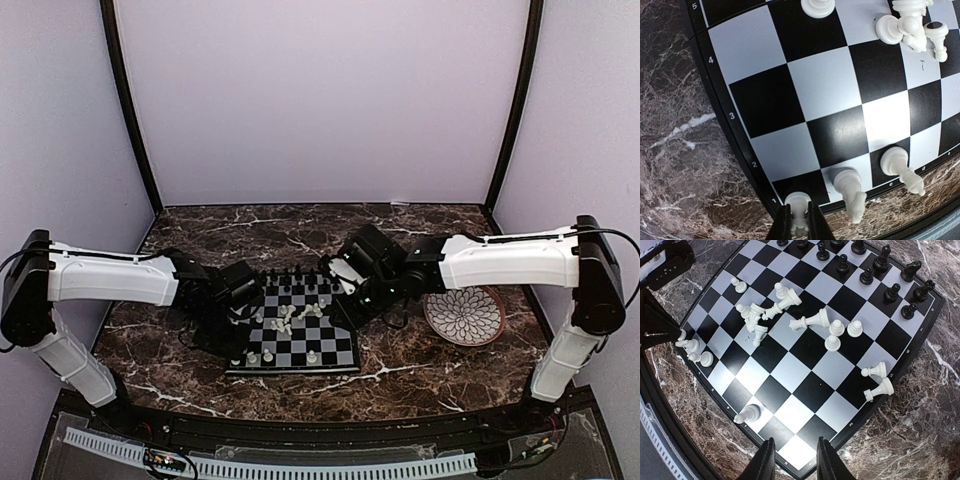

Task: Set up the chess pieces on the board
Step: Pick up the rook from a1, then pick up the pawn from the chessboard.

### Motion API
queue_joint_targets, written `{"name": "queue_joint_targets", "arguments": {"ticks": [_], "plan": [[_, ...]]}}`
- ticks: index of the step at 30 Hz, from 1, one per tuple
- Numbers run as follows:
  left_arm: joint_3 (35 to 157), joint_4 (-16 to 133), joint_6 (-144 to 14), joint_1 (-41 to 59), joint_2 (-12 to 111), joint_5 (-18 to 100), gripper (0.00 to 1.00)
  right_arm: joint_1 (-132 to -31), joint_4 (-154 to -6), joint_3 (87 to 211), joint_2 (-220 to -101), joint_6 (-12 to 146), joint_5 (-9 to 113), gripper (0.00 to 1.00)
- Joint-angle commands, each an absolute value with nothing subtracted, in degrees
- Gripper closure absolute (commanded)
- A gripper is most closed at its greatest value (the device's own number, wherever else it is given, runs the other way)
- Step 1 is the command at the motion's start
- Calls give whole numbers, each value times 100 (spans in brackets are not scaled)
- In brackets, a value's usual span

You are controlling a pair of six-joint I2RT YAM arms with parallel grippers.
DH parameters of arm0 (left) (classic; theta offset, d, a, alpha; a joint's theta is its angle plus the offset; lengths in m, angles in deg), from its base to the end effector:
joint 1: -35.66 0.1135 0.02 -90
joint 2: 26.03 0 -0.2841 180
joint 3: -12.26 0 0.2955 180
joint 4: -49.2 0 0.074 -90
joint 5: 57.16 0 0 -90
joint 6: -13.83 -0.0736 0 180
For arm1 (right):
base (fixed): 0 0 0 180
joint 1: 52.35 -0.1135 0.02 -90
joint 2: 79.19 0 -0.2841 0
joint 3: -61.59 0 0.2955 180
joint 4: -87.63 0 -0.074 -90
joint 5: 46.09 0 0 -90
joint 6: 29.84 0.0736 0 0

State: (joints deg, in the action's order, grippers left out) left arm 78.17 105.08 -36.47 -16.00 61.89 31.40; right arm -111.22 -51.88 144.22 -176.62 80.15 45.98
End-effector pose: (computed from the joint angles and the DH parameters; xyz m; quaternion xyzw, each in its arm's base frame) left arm 0.1966 -0.2456 0.1424 0.1023 0.9891 -0.0667 0.0826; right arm 0.2182 0.3664 0.1984 -0.3227 0.8981 0.2027 0.2194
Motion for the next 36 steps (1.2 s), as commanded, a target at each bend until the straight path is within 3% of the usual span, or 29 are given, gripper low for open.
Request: {"name": "queue_joint_targets", "arguments": {"ticks": [1, 9, 15, 21, 36], "plan": [[7865, 10460, -3610, -1615, 6237, 3044, 97, -11104, -5175, 14468, -17574, 7959, 4549, 70], [7870, 10452, -3607, -1615, 6246, 3036, 93, -11105, -5166, 14411, -17529, 8003, 4554, 70], [8069, 10867, -3538, -1611, 5925, 2915, 74, -11104, -5174, 14350, -17460, 8042, 4523, 70], [8906, 11085, -3804, -1537, 5801, 2378, 62, -11098, -5199, 14340, -17462, 8070, 4530, 70], [10159, 10767, -4749, -654, 7471, 2896, 64, -11102, -5178, 14234, -17319, 8109, 4409, 70]]}}
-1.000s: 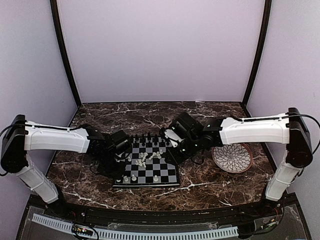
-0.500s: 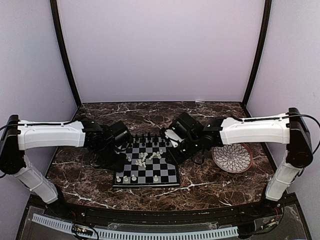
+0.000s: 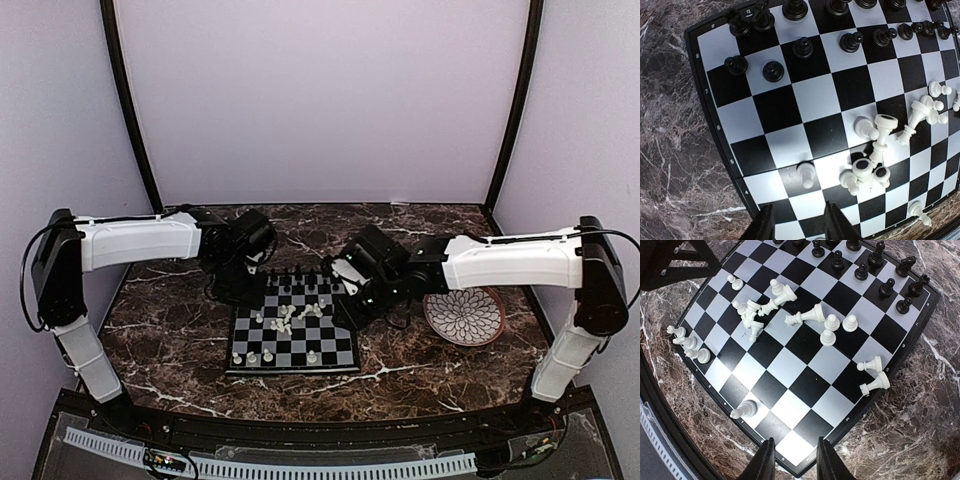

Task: Set up the chess pieces on the board
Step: Pick up the pawn from the chessboard.

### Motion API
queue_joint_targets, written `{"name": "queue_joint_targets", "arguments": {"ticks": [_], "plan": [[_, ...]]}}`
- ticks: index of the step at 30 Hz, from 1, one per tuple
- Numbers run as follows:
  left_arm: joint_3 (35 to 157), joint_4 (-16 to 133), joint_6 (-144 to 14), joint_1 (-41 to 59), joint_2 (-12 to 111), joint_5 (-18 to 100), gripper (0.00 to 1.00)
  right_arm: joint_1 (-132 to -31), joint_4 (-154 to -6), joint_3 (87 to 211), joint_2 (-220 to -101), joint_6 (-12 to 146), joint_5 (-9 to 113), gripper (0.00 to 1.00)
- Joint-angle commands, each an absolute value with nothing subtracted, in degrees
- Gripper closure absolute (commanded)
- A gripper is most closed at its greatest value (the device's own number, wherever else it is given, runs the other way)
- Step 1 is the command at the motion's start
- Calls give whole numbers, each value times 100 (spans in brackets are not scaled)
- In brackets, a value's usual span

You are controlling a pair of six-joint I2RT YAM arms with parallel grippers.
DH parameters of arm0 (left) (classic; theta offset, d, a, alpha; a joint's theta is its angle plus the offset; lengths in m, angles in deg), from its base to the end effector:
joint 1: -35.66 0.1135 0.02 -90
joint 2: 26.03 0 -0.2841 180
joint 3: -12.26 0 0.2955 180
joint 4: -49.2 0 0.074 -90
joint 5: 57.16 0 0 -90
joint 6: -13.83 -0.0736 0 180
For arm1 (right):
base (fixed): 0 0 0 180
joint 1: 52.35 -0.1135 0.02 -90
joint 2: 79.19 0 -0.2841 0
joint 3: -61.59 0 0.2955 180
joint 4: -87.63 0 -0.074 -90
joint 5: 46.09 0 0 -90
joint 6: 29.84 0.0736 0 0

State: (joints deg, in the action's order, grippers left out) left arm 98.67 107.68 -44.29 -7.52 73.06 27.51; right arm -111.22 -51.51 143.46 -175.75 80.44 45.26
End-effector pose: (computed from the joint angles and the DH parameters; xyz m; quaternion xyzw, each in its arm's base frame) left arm 0.2969 -0.2692 0.1898 0.0894 0.9814 -0.0632 0.1576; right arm 0.2166 0.3619 0.1991 -0.3189 0.9003 0.1973 0.2211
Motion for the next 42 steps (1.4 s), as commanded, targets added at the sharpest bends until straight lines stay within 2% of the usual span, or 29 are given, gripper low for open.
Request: {"name": "queue_joint_targets", "arguments": {"ticks": [1, 11, 22, 31, 42], "plan": [[10218, 10758, -4779, -631, 7518, 2949, 65, -11101, -5175, 14214, -17295, 8113, 4410, 70], [10393, 10774, -4919, -581, 7988, 3078, 71, -11099, -5189, 14009, -17098, 8222, 4247, 70], [10378, 10883, -4946, -568, 8154, 3111, 73, -11097, -5204, 13984, -17084, 8249, 4244, 70], [10261, 10864, -4941, -574, 8139, 3263, 80, -11097, -5192, 14027, -17138, 8205, 4294, 70], [10170, 10827, -4936, -569, 8203, 3266, 80, -11097, -5192, 14096, -17237, 8114, 4330, 70]]}}
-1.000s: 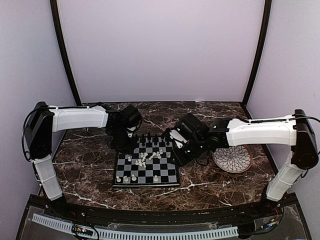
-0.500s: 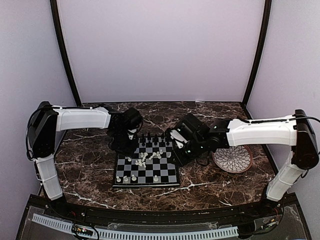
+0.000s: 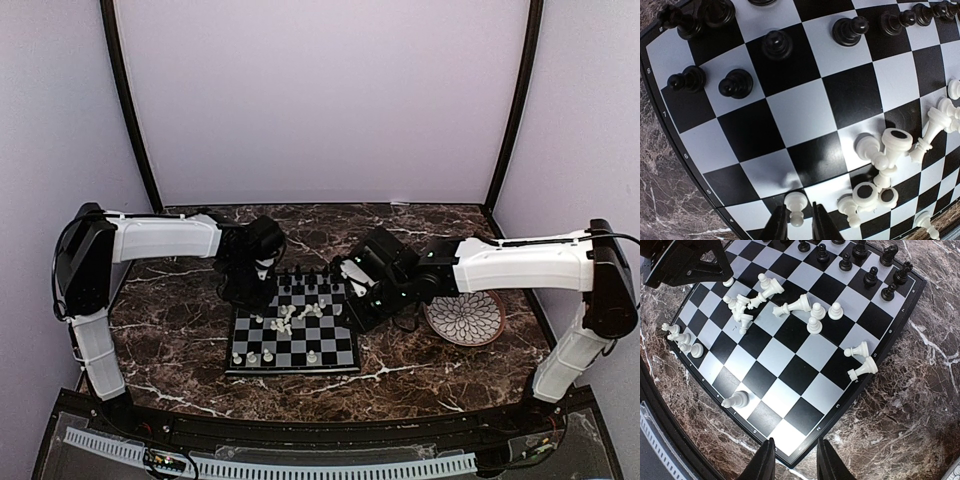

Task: Set up the chess pieces on the board
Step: Pick up the pawn from the chessboard.

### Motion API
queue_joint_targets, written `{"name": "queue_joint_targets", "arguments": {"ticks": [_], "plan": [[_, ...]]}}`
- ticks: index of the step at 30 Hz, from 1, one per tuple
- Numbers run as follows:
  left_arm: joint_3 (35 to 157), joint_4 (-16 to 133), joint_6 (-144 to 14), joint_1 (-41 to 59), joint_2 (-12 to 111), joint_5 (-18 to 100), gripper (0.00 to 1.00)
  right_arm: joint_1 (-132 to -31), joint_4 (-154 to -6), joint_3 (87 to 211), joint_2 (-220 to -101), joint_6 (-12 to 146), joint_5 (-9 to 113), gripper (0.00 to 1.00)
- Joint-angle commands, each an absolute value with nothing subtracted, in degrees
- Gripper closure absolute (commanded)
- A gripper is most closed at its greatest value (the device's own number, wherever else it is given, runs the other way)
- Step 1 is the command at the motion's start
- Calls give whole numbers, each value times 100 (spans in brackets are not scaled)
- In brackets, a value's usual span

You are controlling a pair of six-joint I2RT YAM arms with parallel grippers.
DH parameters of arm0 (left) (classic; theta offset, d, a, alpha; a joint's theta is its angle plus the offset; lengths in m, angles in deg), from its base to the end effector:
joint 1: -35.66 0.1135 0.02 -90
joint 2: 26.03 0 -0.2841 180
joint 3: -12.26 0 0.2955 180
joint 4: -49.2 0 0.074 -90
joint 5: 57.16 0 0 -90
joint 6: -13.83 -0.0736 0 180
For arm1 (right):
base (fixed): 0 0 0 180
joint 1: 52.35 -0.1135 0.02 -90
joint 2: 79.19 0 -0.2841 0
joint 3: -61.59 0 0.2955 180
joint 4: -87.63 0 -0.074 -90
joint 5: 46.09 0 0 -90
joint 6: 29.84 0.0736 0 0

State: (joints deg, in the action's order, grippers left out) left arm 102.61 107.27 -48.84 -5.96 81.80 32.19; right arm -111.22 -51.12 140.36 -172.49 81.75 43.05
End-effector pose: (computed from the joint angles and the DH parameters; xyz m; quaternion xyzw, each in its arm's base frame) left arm 0.3188 -0.2821 0.1523 0.1227 0.9844 -0.0665 0.1069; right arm 0.2105 0.3465 0.2010 -0.3034 0.9063 0.1845 0.2292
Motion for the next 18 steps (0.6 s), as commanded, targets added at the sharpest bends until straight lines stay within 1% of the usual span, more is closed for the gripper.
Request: {"name": "queue_joint_targets", "arguments": {"ticks": [1, 4, 6, 8, 9, 11, 15, 18], "plan": [[10168, 10824, -4954, -571, 8214, 3266, 80, -11097, -5192, 14106, -17240, 8104, 4330, 70], [10155, 10852, -4986, -569, 8250, 3268, 81, -11092, -5183, 14129, -17254, 8087, 4330, 70], [10130, 10867, -4996, -571, 8249, 3274, 84, -11096, -5183, 14139, -17266, 8072, 4317, 70], [10132, 10902, -5000, -569, 8224, 3267, 89, -11095, -5177, 14154, -17272, 8052, 4312, 70], [10136, 10918, -5005, -572, 8176, 3266, 95, -11092, -5170, 14159, -17283, 8046, 4306, 70], [10162, 11076, -4995, -573, 8010, 3266, 100, -11097, -5160, 14175, -17280, 8035, 4288, 70], [9987, 11326, -4830, -580, 7388, 3162, 100, -11084, -5152, 14178, -17273, 8009, 4255, 70], [9550, 11349, -4534, -613, 6905, 3257, 100, -11085, -5149, 14211, -17316, 7980, 4258, 70]]}}
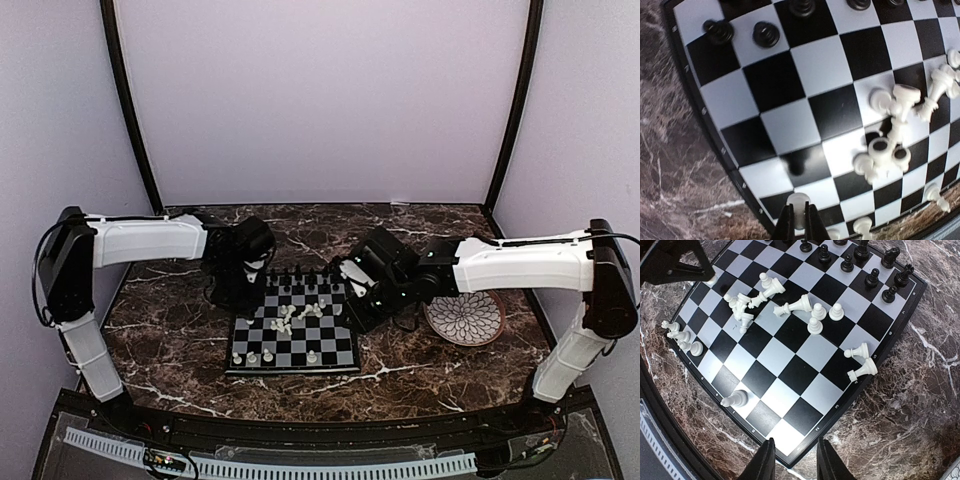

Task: Set up the chess pieces on the board
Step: Place the pawn on a2.

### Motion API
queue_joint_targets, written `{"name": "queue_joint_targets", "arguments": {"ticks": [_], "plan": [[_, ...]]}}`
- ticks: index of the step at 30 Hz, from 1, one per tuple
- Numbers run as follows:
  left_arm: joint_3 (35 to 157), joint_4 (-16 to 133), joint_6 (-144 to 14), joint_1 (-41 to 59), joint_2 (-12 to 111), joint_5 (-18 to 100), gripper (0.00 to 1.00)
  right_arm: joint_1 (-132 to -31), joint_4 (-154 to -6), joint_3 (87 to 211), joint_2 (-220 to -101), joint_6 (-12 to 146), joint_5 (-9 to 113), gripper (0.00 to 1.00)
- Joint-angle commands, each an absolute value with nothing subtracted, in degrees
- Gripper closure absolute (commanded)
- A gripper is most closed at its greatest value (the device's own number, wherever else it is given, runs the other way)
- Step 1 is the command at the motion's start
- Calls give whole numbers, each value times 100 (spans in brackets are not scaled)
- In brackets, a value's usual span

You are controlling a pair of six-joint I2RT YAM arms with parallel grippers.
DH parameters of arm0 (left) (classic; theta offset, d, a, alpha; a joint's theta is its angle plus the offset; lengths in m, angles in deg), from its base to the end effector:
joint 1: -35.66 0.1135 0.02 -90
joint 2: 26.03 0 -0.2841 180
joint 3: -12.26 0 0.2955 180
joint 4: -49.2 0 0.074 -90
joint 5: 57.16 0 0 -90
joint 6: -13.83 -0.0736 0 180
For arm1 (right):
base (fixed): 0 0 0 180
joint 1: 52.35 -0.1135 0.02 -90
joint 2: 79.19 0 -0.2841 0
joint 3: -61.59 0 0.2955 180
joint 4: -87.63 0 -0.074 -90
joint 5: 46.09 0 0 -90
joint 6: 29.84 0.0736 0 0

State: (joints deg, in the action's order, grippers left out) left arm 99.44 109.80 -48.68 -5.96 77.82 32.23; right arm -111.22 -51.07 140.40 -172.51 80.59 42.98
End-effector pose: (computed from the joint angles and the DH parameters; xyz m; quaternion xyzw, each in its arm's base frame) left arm 0.3022 -0.2675 0.1606 0.1216 0.9863 -0.0585 0.0943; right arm 0.2106 0.3465 0.2010 -0.3124 0.9033 0.1816 0.2313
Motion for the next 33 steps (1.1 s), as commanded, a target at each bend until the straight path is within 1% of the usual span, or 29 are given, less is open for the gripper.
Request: {"name": "queue_joint_targets", "arguments": {"ticks": [1, 4, 8, 33], "plan": [[9325, 11322, -4467, -633, 6693, 3354, 100, -11081, -5148, 14231, -17329, 7965, 4259, 70], [8913, 11251, -4228, -725, 6388, 3538, 100, -11079, -5158, 14293, -17395, 7937, 4283, 70], [8605, 11128, -4074, -879, 6368, 3616, 100, -11079, -5156, 14385, -17492, 7909, 4346, 70], [8435, 10714, -3810, -1004, 6820, 3362, 100, -11079, -5157, 14386, -17508, 7944, 4365, 70]]}}
